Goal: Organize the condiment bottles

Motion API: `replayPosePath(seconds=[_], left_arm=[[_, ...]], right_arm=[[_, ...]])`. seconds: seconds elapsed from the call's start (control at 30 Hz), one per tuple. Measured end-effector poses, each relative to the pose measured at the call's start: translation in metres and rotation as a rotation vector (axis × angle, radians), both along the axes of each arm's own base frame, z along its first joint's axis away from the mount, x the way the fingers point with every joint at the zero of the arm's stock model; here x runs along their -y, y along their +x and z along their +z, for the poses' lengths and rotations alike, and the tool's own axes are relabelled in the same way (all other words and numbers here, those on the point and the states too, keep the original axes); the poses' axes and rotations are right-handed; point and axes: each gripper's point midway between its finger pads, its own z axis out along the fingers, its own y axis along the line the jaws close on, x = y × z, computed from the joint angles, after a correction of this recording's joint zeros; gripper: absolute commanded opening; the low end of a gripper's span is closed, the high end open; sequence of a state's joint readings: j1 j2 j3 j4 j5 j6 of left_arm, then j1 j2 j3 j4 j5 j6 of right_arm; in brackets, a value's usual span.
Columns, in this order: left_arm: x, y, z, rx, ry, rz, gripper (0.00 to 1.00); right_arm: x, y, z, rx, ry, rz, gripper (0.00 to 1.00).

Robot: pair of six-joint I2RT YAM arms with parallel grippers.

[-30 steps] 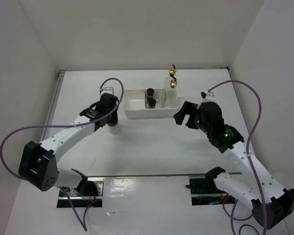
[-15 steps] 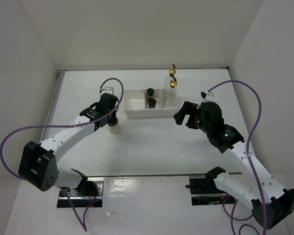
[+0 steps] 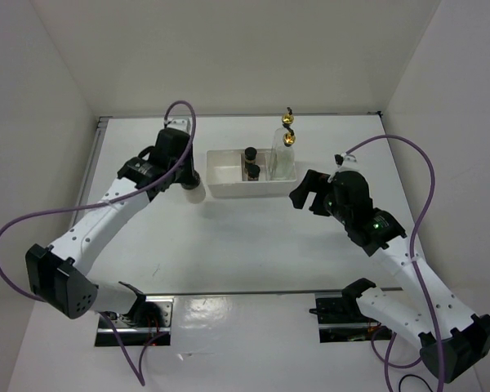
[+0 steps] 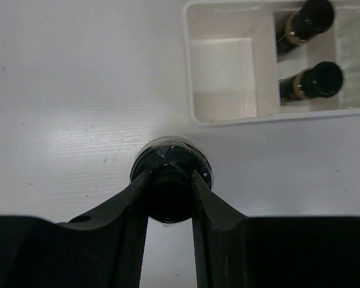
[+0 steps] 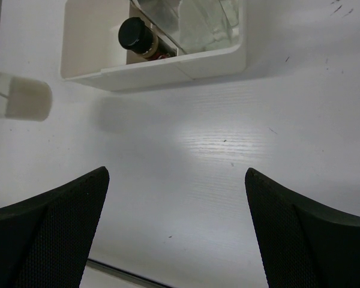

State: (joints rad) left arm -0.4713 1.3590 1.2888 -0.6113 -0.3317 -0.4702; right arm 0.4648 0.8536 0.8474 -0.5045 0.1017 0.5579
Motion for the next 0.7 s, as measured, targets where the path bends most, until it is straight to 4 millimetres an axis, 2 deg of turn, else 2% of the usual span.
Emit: replayPosePath(seconds=[0.23,0.3,0.37,0.47,0.6,0.7], left_arm=[[0.020,0.013,0.099,0.176,-0.091,-0.107,0.00],[0.024,0.018,0.118,0.217,-0.103,-0.124,0.00],[0.030,0.028,0.128,0.240,-0.106,-0.135,0.00],[0.042,0.048,0.120,0.229,-0.095,-0.151,0.00],[0.058,0.075,0.074,0.139,-0.066,-0.163,0.00],[0.065,0.087,0.039,0.065,-0.038,-0.168,0.00]], right_arm=[[0.003,0.000,-0.002,0.000,-0.001,-0.018,0.98],[0.003,0.000,-0.002,-0.001,0.003,-0.021,0.98],[0.003,0.000,-0.004,-0.004,0.006,-0.024,0.98],[0.004,-0.001,-0.008,-0.013,0.004,-0.030,0.98],[0.006,0.001,-0.008,-0.009,-0.001,-0.045,0.98],[0.007,0.001,-0.008,-0.008,-0.004,-0.051,0.98]])
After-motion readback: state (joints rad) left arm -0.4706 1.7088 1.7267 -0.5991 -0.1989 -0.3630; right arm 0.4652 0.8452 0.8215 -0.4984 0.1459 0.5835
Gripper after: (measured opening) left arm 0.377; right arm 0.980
